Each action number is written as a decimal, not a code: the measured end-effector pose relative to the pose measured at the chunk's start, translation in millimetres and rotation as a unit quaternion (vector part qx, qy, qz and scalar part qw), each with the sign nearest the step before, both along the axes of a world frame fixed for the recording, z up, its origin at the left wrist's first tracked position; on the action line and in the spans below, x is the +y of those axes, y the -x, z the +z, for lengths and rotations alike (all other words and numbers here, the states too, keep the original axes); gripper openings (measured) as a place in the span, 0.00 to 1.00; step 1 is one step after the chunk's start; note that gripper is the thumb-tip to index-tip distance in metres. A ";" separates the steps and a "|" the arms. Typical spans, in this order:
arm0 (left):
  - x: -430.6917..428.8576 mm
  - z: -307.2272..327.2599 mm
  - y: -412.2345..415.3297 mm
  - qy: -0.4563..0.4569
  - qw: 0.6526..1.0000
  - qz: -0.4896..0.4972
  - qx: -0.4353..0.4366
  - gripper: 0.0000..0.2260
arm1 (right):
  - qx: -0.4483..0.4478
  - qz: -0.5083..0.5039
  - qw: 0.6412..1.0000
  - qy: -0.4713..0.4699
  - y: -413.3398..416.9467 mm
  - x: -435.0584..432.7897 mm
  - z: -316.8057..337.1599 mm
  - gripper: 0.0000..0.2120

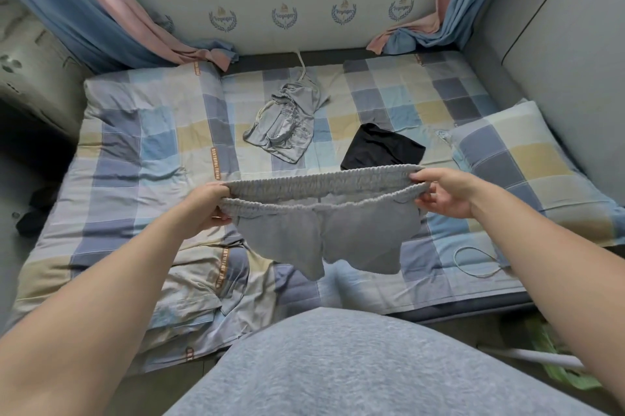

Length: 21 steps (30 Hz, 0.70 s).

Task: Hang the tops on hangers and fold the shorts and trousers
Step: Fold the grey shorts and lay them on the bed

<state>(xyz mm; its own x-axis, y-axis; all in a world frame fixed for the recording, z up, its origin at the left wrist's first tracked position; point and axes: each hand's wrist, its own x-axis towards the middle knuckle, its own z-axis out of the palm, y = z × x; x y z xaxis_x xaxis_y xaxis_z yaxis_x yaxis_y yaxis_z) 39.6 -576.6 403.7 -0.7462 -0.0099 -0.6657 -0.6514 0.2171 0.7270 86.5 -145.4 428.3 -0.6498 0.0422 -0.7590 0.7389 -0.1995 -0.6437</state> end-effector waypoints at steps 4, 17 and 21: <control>3.2 3.9 1.7 0.026 0.998 -0.040 0.032 0.12 | 0.088 0.000 0.983 0.164 -3.4 9.8 11.4 0.16; -2.3 -16.1 -3.9 0.137 0.923 -0.182 0.309 0.02 | 0.236 0.120 0.865 -0.427 -9.0 14.4 -5.3 0.08; 10.3 -3.3 -7.7 -0.021 0.983 -0.008 0.181 0.09 | 0.262 0.097 0.872 -0.402 -11.6 15.9 -4.0 0.11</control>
